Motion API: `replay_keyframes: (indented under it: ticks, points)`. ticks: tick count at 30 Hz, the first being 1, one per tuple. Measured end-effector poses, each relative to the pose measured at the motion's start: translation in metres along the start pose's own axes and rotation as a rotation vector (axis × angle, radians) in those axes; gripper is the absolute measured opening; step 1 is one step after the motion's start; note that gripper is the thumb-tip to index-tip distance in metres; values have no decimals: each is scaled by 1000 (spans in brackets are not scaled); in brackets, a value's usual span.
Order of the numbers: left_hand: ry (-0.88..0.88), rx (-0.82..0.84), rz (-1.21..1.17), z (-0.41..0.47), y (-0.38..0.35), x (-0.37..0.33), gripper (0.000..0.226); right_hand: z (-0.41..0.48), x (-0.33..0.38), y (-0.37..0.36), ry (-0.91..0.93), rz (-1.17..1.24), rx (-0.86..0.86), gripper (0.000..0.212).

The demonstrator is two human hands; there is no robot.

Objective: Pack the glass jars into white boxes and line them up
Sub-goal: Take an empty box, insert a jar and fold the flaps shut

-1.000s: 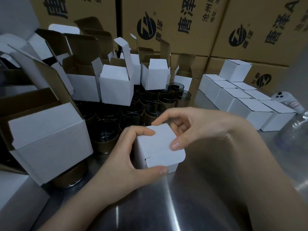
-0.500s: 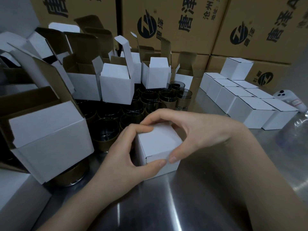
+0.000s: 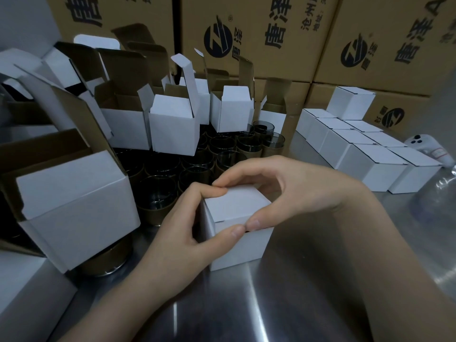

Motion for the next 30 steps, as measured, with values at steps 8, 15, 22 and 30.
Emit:
replay_keyframes:
  ticks: [8, 15, 22, 30]
  points:
    - [0, 8, -13, 0, 0, -2, 46, 3, -1, -2, -9, -76, -9, 59]
    - [41, 27, -76, -1, 0, -3, 48, 4, -6, -5, -44, -53, 50, 70]
    - [54, 43, -70, -1, -2, -6, 46, 3, -8, -2, -65, 30, 78, 53]
    - [67, 56, -67, -2, -3, -5, 52, 8, -12, -4, -87, 43, 80, 61]
Point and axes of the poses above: each hand's wrist, its own z-axis towards the middle knuckle, its own y-axis out of the back of the hand, x = y × z, the point moved 5 cm from there along z, towards the middle knuckle, and after that the axes turned 13 degrees about -y, right-handed, at the moved point
